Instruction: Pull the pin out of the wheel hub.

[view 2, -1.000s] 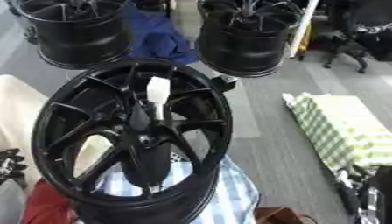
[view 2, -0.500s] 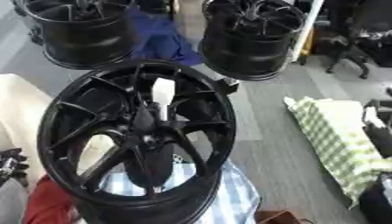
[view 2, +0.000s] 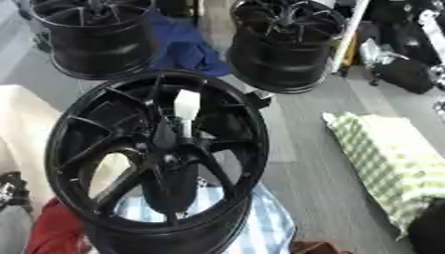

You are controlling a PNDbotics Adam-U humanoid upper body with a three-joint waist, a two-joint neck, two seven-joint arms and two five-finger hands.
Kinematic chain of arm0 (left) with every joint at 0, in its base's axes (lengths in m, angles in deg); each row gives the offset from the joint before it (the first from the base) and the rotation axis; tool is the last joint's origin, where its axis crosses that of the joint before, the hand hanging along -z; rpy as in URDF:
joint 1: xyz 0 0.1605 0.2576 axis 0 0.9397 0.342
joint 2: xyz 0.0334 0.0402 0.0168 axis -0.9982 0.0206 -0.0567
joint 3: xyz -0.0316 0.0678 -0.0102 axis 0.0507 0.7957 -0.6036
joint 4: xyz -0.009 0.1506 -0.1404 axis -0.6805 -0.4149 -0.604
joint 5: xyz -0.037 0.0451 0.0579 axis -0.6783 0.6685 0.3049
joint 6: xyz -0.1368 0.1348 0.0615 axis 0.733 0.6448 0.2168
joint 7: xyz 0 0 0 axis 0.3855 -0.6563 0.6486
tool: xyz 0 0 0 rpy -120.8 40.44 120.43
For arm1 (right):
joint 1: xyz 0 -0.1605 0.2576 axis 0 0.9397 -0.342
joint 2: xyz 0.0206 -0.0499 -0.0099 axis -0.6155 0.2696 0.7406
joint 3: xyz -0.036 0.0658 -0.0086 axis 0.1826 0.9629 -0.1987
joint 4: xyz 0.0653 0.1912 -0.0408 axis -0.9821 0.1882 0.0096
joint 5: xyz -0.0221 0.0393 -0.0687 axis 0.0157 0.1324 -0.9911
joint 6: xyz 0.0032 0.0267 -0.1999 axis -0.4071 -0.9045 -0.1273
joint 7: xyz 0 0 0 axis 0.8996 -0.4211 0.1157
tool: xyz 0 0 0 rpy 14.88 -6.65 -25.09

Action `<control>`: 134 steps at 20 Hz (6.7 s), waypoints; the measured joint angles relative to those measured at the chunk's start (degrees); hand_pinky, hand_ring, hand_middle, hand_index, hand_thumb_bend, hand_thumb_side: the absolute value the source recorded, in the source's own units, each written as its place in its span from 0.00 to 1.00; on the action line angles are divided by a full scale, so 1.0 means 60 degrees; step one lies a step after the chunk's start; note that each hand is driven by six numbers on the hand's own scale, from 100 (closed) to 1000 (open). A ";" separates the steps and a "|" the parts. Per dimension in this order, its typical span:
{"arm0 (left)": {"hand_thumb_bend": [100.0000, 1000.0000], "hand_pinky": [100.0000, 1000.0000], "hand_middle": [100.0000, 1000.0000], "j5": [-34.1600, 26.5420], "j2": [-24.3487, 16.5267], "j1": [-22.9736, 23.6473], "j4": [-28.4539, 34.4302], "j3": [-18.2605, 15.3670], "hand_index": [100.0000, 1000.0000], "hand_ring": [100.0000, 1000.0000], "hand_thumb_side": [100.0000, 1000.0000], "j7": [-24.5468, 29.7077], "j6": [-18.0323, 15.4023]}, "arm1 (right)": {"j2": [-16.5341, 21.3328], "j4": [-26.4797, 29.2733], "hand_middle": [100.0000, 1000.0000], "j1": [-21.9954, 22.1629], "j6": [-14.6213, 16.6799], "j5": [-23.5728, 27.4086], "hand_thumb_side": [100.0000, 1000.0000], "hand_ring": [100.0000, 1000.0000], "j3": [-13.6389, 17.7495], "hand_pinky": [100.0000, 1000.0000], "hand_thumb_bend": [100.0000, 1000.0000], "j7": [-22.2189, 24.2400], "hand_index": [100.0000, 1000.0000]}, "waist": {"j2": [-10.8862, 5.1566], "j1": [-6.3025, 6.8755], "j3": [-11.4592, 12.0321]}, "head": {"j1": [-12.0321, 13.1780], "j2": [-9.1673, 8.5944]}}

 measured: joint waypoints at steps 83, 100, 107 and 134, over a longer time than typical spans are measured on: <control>0.00 0.59 0.59 0.0005 0.0179 -0.0138 0.0108 0.0218 0.78 0.62 0.47 0.0378 0.0059 | -0.6196 -0.6648 0.71 -0.4611 0.1090 -0.3637 0.54 0.66 -0.1510 0.63 0.00 0.9440 0.93 | 0.0000 0.0113 0.0557 | -0.0570 0.0000; 0.00 0.59 0.60 0.0005 0.0260 -0.0167 0.0115 0.0222 0.78 0.62 0.46 0.0419 0.0098 | -0.6284 -0.6309 0.42 -0.4587 0.1367 -0.3639 0.32 0.43 -0.1292 0.40 0.00 0.9163 0.80 | 0.0000 0.0124 0.0624 | -0.0578 0.0000; 0.00 0.59 0.60 0.0005 0.0263 -0.0167 0.0116 0.0223 0.78 0.62 0.47 0.0443 0.0121 | -0.6231 -0.5972 0.41 -0.4892 0.1434 -0.3224 0.30 0.42 -0.1236 0.39 0.00 0.9085 0.79 | -0.0009 0.0129 0.0626 | -0.0582 0.0000; 0.00 0.59 0.60 -0.0090 0.0158 0.0154 0.0097 -0.0142 0.78 0.63 0.46 0.0040 0.0141 | -0.1137 -0.3928 0.49 -0.2283 -0.0775 -0.0723 0.26 0.50 0.1381 0.54 0.00 0.7138 0.83 | -0.0135 -0.0001 -0.0598 | 0.0320 0.0000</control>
